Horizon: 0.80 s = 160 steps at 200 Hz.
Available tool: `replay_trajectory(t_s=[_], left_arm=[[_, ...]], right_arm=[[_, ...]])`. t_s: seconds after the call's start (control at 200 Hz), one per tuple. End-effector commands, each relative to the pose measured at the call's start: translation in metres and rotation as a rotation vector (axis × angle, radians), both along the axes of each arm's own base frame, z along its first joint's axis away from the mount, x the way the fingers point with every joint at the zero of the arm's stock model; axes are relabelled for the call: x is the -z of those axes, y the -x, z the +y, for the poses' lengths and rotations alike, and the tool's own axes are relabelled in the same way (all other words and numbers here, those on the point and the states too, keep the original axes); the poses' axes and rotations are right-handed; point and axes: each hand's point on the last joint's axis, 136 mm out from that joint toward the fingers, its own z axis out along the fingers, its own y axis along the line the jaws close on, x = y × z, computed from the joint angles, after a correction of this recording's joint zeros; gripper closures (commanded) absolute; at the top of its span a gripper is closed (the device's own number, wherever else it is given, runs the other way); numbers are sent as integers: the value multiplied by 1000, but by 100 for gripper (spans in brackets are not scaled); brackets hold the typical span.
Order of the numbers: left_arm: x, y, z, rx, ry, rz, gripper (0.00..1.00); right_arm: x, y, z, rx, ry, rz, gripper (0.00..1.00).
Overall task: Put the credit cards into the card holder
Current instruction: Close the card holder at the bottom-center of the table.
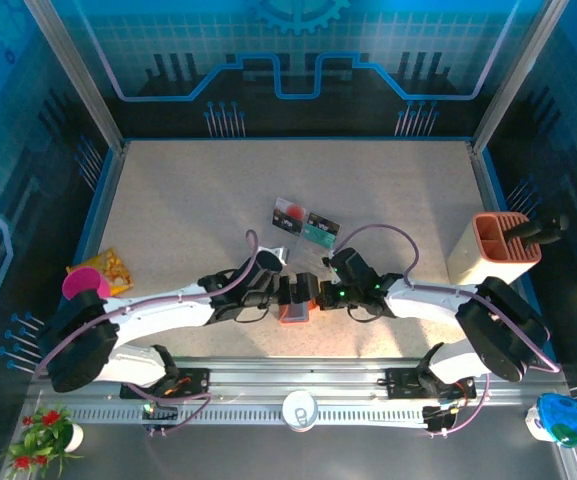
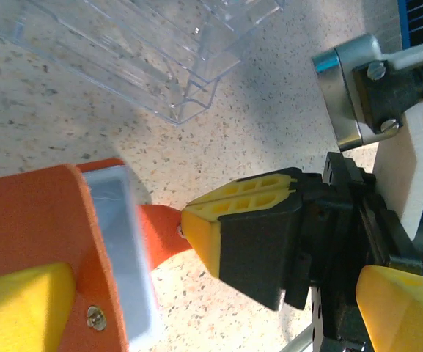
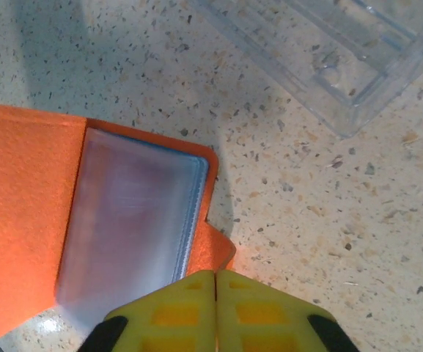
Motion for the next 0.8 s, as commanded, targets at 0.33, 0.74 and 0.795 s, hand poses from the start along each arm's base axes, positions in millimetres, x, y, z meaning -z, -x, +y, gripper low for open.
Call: replay_trajectory(t_s=[0.33, 0.74, 0.795], left_arm=[[37, 9, -19, 6, -34, 44, 1], [64, 21, -6, -26, -86, 96, 1], [56, 18, -8, -23, -80, 80, 1]], right_arm=[[-36, -1, -74, 185, 6, -24, 70], [-55, 6, -73, 165, -58, -44, 68], [-57, 7, -70, 158, -74, -40, 68]])
